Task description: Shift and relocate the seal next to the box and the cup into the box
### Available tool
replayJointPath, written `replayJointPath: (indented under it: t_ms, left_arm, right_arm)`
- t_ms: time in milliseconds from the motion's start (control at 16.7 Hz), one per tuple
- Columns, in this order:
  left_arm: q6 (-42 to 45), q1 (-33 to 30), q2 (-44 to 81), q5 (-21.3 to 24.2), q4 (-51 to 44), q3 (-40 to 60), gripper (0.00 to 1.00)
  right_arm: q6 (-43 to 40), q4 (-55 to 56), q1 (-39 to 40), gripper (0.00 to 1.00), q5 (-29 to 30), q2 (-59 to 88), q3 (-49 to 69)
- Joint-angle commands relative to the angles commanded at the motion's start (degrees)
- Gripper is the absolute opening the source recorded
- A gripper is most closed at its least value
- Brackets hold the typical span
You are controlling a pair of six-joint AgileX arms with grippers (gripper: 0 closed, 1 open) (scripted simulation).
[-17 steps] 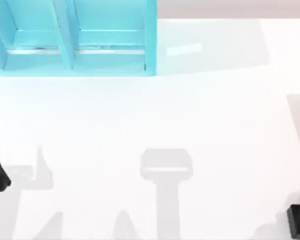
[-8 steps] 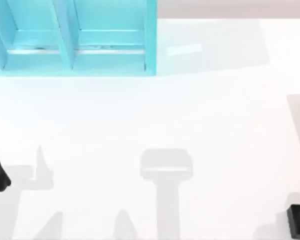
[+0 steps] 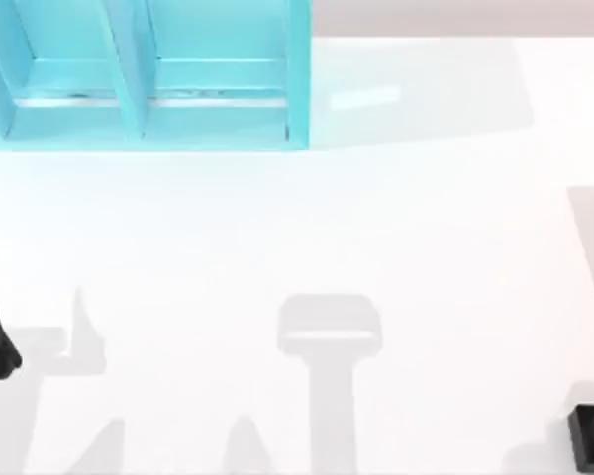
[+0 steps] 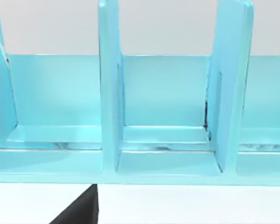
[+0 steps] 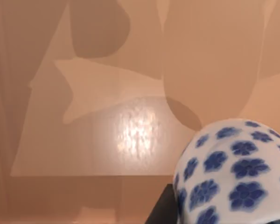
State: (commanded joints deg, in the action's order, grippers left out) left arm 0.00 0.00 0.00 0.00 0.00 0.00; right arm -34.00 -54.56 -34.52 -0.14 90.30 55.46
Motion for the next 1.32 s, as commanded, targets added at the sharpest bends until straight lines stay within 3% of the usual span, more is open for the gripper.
replayJointPath:
  t_ms: [300, 1080, 1320]
  left_arm:
    - [0.00, 0.00, 0.00, 0.00, 0.00, 0.00, 1.00]
    - [0.00, 0.00, 0.00, 0.00, 0.00, 0.00, 1.00]
    - [0.00, 0.00, 0.00, 0.00, 0.00, 0.00, 1.00]
  right_arm:
    - [0.54, 0.81, 0.41, 0.00, 0.23, 0.81, -0.75]
    - [0.54, 0.81, 0.41, 0.98, 0.23, 0.81, -0.75]
    - [0.54, 0.81, 0.41, 1.00, 0.23, 0.81, -0.75]
